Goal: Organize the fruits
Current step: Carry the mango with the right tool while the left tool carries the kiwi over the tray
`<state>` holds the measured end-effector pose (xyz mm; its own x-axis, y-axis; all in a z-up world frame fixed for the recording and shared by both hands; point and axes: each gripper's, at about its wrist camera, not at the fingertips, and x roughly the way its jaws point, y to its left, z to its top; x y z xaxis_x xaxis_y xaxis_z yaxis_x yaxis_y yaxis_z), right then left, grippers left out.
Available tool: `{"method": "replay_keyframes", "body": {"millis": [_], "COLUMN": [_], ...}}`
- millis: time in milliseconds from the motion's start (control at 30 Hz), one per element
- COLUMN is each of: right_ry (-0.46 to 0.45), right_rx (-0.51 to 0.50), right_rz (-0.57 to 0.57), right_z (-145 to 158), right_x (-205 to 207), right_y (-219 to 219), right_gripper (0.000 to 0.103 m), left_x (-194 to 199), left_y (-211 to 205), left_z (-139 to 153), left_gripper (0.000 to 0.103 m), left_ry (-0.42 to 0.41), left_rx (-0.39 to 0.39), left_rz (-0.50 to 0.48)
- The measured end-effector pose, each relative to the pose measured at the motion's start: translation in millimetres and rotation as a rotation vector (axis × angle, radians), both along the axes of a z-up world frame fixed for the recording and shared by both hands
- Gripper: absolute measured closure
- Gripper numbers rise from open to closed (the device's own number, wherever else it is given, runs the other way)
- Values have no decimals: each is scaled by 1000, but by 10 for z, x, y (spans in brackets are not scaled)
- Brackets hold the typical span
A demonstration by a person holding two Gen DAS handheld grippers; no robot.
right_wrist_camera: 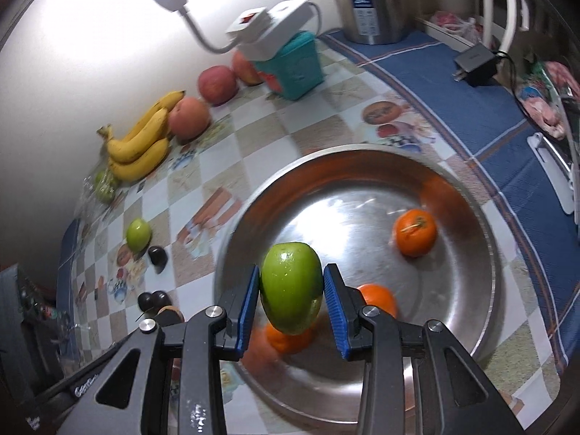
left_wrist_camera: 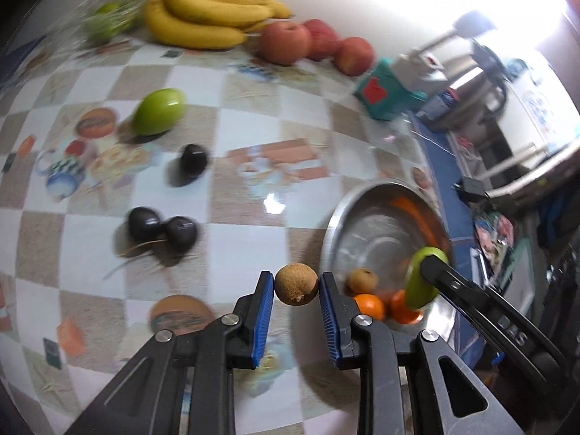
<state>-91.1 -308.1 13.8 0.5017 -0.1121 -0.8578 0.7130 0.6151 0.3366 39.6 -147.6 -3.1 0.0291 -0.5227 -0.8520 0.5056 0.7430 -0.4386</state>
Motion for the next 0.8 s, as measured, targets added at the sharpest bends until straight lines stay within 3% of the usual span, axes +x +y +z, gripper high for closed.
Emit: {"method": "replay_keyframes", "body": {"millis": [233,467,800], "right_ry": [-3,-5,3], "right_rx": [-11,-17,-24], "right_rz": [-61,-85,-79], "right_z": [-40,-105,-160], "right_x": [-133,-168,-152], "right_y": [-177,-267,-270], "right_gripper": [65,65,65], "left_x": [-157,-190,-261], "left_y": [-251,-351,-459], "left_z": [82,44,-61], "left_gripper": [75,75,75], "left_ry": [-38,-69,-83], "left_rx": [-114,-152,-116], "left_rz": [-99,-111,-138]}}
